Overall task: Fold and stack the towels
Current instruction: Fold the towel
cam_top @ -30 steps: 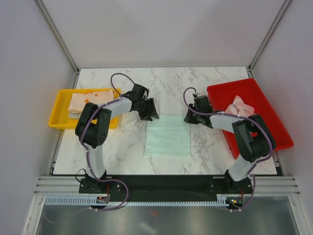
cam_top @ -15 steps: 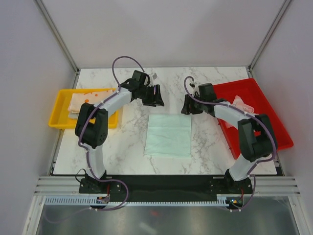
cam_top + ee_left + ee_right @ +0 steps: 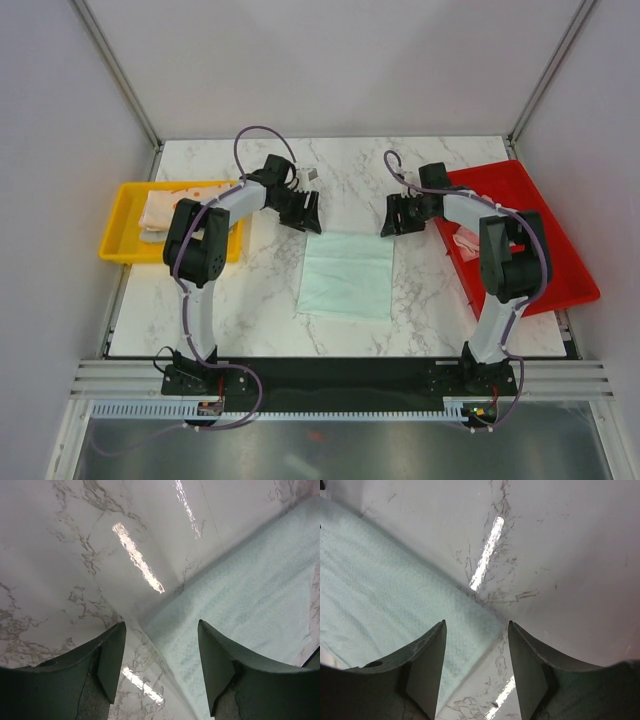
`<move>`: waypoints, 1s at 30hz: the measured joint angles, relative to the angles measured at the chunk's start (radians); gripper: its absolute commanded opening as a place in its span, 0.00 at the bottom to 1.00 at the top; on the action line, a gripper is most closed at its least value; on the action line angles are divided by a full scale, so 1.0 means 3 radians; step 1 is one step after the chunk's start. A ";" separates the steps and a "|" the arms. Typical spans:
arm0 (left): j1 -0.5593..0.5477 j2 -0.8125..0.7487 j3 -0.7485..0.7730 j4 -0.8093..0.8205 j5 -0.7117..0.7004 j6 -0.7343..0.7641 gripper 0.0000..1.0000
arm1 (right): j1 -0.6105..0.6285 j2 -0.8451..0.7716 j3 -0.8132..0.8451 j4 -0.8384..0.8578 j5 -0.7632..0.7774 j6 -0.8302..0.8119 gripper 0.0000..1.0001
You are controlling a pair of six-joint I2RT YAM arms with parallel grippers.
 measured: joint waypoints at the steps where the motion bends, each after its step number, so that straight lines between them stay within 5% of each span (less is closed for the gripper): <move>1: 0.0006 0.0003 0.0000 -0.0001 0.0036 0.0038 0.67 | -0.0031 0.0010 0.0024 -0.0033 -0.0029 -0.0045 0.61; 6: 0.0046 0.0037 0.0001 0.0005 0.0231 0.0186 0.62 | -0.0109 0.0123 0.0149 -0.0205 -0.0177 -0.0216 0.60; 13: 0.0079 0.0136 0.0104 -0.0083 0.0423 0.0397 0.55 | -0.0120 0.0271 0.0206 -0.0384 -0.0472 -0.0393 0.44; 19: 0.0084 0.0243 0.0237 -0.0217 0.0498 0.0543 0.42 | -0.0226 0.0319 0.0251 -0.0458 -0.0618 -0.0458 0.30; 21: 0.0089 0.0271 0.0275 -0.0275 0.0512 0.0584 0.29 | -0.0257 0.0337 0.0284 -0.0464 -0.0645 -0.0467 0.26; 23: 0.0098 0.0298 0.0294 -0.0323 0.0509 0.0629 0.26 | -0.0278 0.0359 0.0306 -0.0467 -0.0669 -0.0472 0.25; 27: 0.0134 0.0306 0.0324 -0.0417 0.0502 0.0670 0.25 | -0.0280 0.0450 0.0370 -0.0479 -0.0675 -0.0476 0.41; 30: 0.0164 0.0331 0.0365 -0.0467 0.0501 0.0684 0.29 | -0.0277 0.0482 0.0406 -0.0500 -0.0716 -0.0472 0.39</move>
